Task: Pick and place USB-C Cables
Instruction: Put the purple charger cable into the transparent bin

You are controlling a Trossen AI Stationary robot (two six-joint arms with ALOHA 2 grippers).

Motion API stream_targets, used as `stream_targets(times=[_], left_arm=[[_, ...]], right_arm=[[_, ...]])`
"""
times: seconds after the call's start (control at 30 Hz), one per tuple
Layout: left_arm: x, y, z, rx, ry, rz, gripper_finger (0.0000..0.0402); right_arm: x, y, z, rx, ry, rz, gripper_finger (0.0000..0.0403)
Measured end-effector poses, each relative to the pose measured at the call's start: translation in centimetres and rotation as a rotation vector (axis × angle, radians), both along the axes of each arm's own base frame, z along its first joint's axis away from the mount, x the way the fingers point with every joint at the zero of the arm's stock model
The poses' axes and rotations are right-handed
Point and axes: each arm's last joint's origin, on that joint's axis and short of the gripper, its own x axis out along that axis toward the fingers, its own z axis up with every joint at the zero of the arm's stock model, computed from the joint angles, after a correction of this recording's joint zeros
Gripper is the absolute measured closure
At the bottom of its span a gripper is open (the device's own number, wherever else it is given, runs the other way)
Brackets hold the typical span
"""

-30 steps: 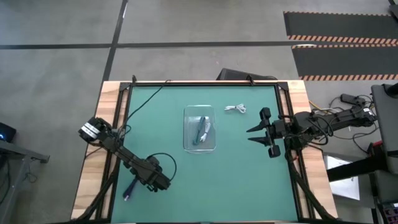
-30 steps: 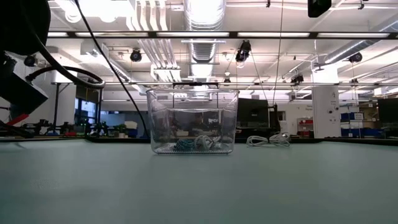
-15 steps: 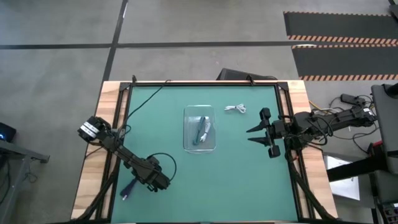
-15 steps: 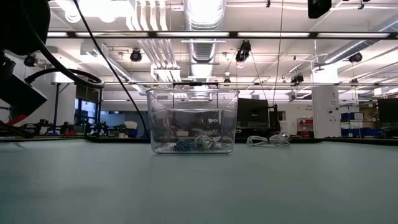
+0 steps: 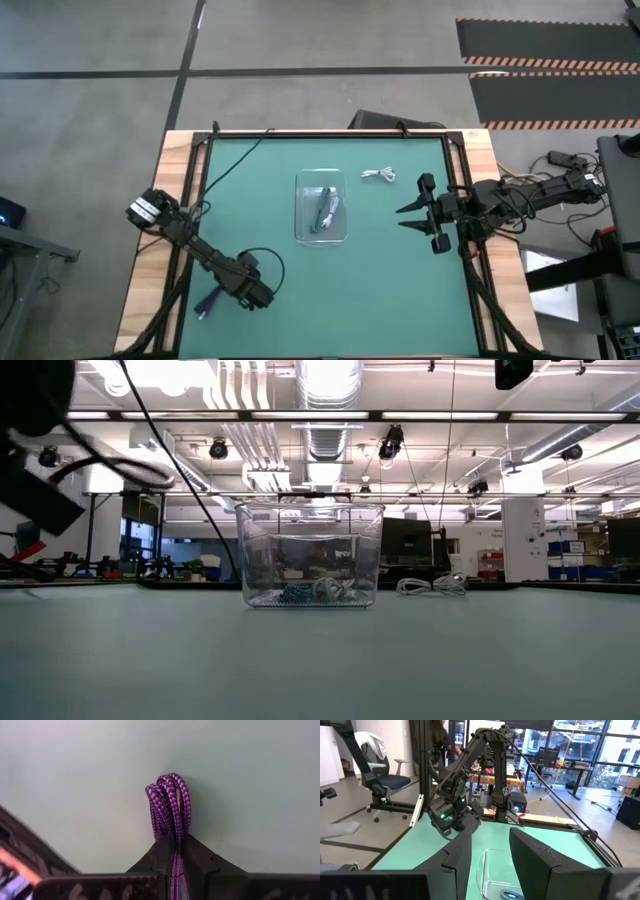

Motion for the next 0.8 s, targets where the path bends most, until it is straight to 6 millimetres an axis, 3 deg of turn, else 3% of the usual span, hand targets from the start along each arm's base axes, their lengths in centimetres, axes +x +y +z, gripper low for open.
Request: stream_targets(times=[0.17, 0.4, 0.8], left_arm=[[0.5, -0.1, 1.8, 0.043, 0.02, -0.028, 0.039], [1.0, -0.3, 6.3, 0.105, 0.026, -0.046, 0.0395], [4.3, -0.5, 15.4, 0.267, -0.505, -0.283, 0.0393]], right_arm=[[0.0, 0.0, 0.0, 0.0, 0.0, 0.0, 0.028], [0.0, 0.0, 0.0, -0.003, 0.0, 0.0, 0.028], [0.3, 0.1, -0.3, -0.067, 0.008, 0.003, 0.028]])
